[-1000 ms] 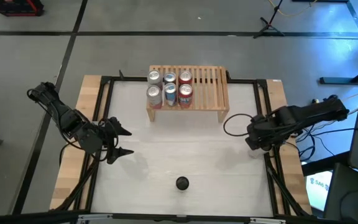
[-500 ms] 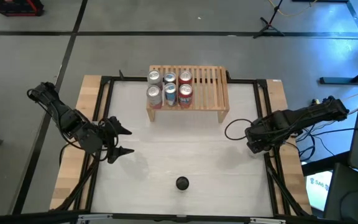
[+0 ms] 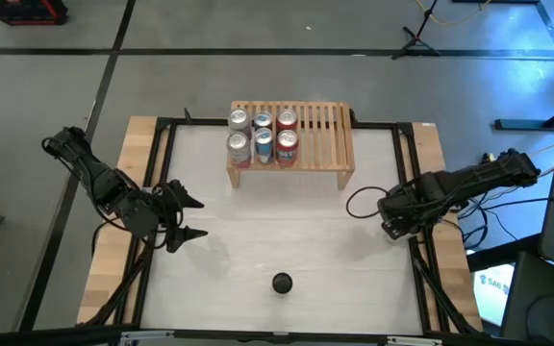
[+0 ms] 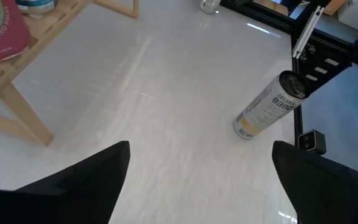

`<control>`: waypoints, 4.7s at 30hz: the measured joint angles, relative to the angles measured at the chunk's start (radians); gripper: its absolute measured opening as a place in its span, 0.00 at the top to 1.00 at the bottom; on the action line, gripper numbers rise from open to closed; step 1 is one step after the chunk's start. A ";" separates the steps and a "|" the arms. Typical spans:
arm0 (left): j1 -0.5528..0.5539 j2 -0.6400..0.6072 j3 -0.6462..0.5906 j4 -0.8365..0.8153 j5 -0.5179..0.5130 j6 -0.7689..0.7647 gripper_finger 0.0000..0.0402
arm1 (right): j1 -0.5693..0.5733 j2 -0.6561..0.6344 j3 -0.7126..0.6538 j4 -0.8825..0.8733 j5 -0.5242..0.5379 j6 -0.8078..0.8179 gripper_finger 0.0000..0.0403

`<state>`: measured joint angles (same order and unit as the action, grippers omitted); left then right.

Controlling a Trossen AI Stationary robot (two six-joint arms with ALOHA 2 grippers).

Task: Place canned beverage on shelf
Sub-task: Put the top white yellow soda can on the shelf

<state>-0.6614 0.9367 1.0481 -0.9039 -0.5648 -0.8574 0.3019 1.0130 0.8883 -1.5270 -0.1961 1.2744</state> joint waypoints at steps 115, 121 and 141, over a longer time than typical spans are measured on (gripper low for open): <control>0.002 0.000 0.000 0.008 0.003 -0.004 0.04 | 0.000 0.271 0.530 0.202 0.473 -0.488 0.14; 0.002 0.000 0.000 0.008 0.003 0.000 0.04 | 0.000 0.260 0.458 0.288 0.451 -0.401 0.14; 0.002 0.000 0.000 0.008 0.002 0.003 0.04 | -0.001 0.484 0.411 0.330 0.458 -0.549 0.14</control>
<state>-0.6594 0.9371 1.0485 -0.8963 -0.5629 -0.8539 0.3008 1.4972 1.2995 -1.1974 0.2615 0.7256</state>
